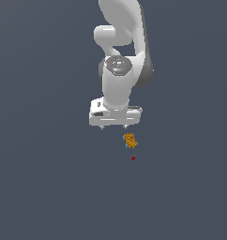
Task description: Pick up the object and move it to a goal position.
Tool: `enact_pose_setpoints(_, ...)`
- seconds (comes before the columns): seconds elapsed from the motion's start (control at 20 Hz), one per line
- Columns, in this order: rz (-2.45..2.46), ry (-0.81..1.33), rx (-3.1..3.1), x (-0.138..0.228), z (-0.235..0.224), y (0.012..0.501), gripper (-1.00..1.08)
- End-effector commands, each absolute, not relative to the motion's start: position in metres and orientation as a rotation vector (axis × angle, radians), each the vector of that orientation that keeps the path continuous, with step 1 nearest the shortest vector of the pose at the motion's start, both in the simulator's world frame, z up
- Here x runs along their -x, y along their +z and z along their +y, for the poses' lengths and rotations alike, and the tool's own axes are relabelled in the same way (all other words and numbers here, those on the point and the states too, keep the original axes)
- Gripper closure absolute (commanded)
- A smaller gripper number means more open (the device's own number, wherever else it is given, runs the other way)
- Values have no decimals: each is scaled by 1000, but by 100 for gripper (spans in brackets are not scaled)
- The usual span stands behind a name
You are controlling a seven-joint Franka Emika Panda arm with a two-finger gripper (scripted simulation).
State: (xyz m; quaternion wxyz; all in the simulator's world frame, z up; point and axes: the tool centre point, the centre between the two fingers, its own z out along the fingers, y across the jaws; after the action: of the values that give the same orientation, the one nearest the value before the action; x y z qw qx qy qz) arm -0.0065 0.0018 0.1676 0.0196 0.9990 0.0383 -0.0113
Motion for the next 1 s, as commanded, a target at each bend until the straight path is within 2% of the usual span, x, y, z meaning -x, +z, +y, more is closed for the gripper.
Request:
enact_pose_setpoints(0.0,119,-35,-3100,6,2,168,-92)
enact_pose_setpoints(0.45,101,-124,-3125,21,20,149,-92)
enact_pose_setpoints(0.95,171,-94,-3122,13,36,132,-92)
